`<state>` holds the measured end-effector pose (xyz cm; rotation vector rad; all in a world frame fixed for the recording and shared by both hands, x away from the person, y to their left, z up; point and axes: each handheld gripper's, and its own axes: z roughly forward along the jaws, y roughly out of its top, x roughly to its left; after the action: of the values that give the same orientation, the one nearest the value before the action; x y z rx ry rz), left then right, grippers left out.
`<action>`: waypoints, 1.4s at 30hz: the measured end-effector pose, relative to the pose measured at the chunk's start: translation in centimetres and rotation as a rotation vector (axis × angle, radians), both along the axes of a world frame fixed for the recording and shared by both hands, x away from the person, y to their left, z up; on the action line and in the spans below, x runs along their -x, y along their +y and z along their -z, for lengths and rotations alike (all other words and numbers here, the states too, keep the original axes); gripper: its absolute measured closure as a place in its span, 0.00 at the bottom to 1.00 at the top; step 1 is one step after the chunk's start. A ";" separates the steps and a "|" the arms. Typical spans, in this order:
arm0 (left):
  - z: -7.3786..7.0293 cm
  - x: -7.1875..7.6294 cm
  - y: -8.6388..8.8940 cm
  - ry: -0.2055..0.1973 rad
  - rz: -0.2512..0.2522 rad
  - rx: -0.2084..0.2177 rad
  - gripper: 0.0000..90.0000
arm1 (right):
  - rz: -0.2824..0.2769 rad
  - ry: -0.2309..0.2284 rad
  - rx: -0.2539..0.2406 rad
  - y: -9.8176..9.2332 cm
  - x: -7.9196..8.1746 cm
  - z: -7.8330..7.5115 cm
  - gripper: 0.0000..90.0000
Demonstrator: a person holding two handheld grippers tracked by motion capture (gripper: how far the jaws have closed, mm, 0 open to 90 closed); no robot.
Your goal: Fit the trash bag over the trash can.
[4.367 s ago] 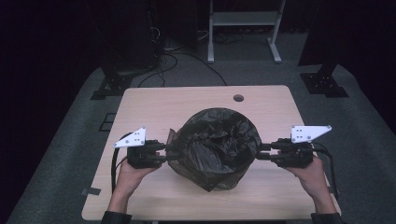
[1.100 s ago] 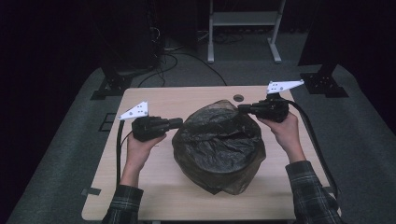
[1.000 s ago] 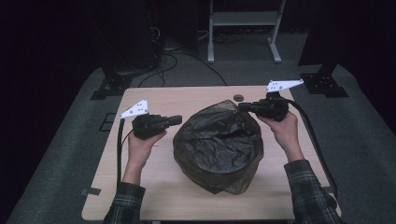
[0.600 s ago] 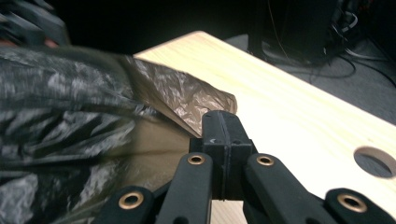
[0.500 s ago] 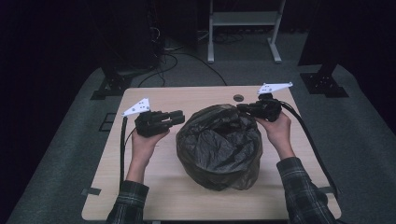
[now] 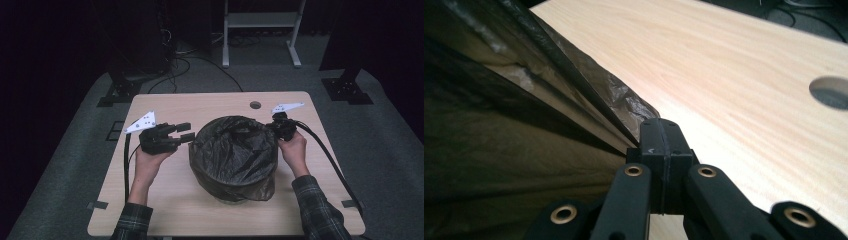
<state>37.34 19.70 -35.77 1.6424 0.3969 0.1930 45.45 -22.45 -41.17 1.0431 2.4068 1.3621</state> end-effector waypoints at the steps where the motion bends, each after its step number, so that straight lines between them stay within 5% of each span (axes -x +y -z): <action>1: 0.0 0.3 0.2 -0.004 0.003 0.008 0.57 | 0.005 0.013 -0.001 -0.1 0.0 0.6 1.00; 4: 0.0 0.5 0.2 -0.012 0.004 0.007 0.54 | -0.004 0.028 0.001 -0.1 0.0 1.0 1.00; 6: -0.2 0.9 0.2 -0.017 0.004 0.001 0.51 | -0.001 0.015 -0.003 -0.3 0.2 0.7 0.85; 9: -0.7 1.3 0.3 -0.019 0.019 0.005 0.47 | 0.033 -0.018 -0.045 -1.2 0.6 -0.6 0.71; 16: -1.2 2.6 0.5 -0.019 0.043 -0.010 0.37 | 0.051 -0.098 -0.111 -4.5 2.6 -3.6 0.62; 28: -0.1 5.3 0.7 -0.014 0.062 -0.062 0.25 | -0.111 -0.160 -0.221 -8.0 10.2 -4.8 0.48; 34: 1.6 6.6 -0.2 -0.014 0.092 -0.095 0.21 | -0.194 -0.147 -0.223 -6.9 13.4 -4.1 0.40; 42: 2.8 6.2 -1.3 0.008 0.083 -0.136 0.28 | -0.282 -0.128 -0.276 -5.5 15.7 -2.8 0.32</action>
<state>31.13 18.42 -38.54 1.7906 0.3268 0.1542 29.80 -27.96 -38.37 0.6599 2.3856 1.8357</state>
